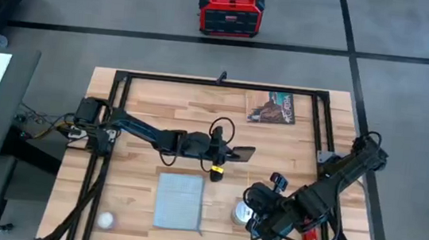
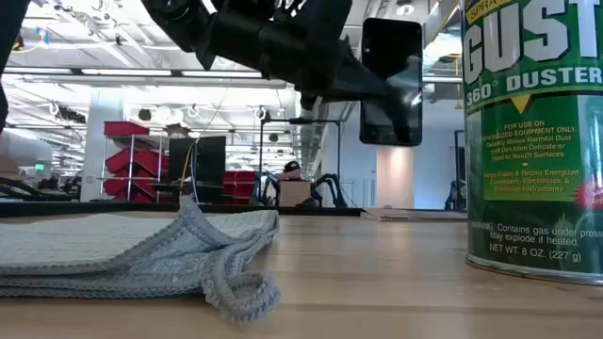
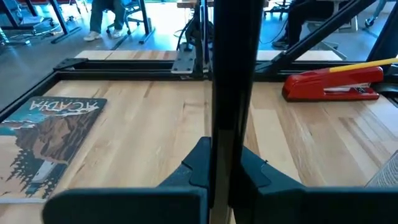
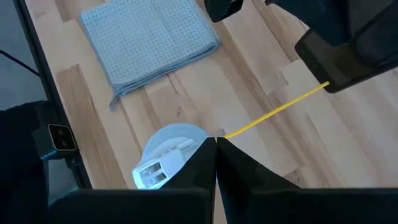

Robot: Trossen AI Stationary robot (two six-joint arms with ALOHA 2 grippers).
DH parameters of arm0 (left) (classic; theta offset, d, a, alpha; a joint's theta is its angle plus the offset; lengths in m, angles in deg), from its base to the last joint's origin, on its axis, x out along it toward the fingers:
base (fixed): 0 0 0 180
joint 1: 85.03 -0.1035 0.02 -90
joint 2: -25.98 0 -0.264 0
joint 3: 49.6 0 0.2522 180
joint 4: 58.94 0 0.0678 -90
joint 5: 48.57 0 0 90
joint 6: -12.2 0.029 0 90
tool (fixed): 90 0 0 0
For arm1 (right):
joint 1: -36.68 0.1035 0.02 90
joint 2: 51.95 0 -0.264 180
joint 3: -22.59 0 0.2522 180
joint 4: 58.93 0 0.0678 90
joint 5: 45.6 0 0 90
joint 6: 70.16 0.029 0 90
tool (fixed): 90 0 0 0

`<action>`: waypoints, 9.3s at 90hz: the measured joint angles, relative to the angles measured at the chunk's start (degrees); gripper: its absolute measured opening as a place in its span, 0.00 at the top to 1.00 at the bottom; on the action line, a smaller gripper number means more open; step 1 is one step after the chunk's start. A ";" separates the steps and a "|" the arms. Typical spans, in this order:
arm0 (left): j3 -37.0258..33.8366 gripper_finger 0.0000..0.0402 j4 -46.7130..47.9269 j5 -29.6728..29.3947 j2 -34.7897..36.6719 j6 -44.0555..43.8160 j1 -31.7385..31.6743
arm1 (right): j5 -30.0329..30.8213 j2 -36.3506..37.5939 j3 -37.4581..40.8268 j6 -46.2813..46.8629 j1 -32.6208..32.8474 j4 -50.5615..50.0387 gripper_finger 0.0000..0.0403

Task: Apply microfiber cloth
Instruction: Spray the front of the black cellphone using the white spray bottle, then wipe the front of the black cellphone with the gray microfiber cloth

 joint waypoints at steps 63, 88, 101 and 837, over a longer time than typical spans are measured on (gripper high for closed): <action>-0.09 0.99 6.75 -13.13 0.64 -0.29 1.52 | -0.70 -2.69 -2.85 -1.55 -0.33 -2.17 1.00; -6.34 0.99 4.90 -20.74 5.54 -3.18 4.78 | -0.38 -2.69 -2.95 -3.61 -0.52 -2.07 1.00; -9.87 0.99 0.14 -20.80 7.88 -4.88 5.77 | -0.35 -2.71 -2.97 -5.05 -1.15 -1.65 1.00; -37.83 0.99 20.32 -46.42 65.05 -5.42 32.06 | -15.08 -49.53 -34.40 -56.43 -16.71 26.50 1.00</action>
